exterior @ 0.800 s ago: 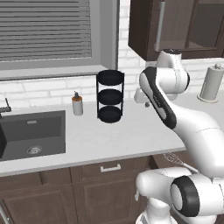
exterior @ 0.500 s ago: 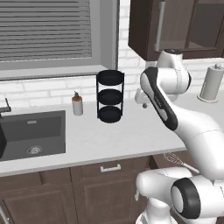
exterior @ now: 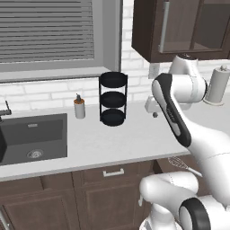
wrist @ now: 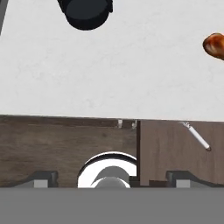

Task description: Pick the whisk from the drawer and place it on the counter.

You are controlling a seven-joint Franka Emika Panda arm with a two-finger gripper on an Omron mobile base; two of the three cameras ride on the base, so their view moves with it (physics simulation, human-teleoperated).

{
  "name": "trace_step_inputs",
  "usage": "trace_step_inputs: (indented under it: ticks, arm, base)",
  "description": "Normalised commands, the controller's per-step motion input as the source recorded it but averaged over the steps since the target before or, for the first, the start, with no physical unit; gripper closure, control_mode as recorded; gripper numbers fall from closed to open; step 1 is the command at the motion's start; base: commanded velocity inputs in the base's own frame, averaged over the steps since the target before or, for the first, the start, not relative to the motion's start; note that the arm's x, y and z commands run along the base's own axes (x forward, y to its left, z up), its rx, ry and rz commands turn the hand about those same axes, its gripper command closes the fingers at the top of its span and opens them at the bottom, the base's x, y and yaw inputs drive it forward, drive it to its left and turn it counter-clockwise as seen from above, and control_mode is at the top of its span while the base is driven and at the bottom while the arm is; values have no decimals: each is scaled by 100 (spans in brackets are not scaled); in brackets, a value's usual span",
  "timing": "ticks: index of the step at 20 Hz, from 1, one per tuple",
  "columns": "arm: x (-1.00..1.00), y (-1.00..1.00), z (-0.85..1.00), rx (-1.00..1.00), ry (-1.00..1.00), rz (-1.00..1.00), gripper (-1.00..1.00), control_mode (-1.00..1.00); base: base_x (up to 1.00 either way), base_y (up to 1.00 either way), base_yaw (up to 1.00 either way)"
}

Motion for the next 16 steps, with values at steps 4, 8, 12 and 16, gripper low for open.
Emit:
trace_step_inputs:
  ticks: [4,8,12,16]
  arm:
    - [-21,-38,-16,0,0,0,-100,-100]
    - [-3,-52,-22,0,0,0,-100,-100]
    - [0,-59,-26,0,0,0,-100,-100]
    - [0,-67,-31,0,0,0,-100,-100]
  base:
    - [0,0,0]
    - [0,0,0]
    - [0,0,0]
    - [0,0,0]
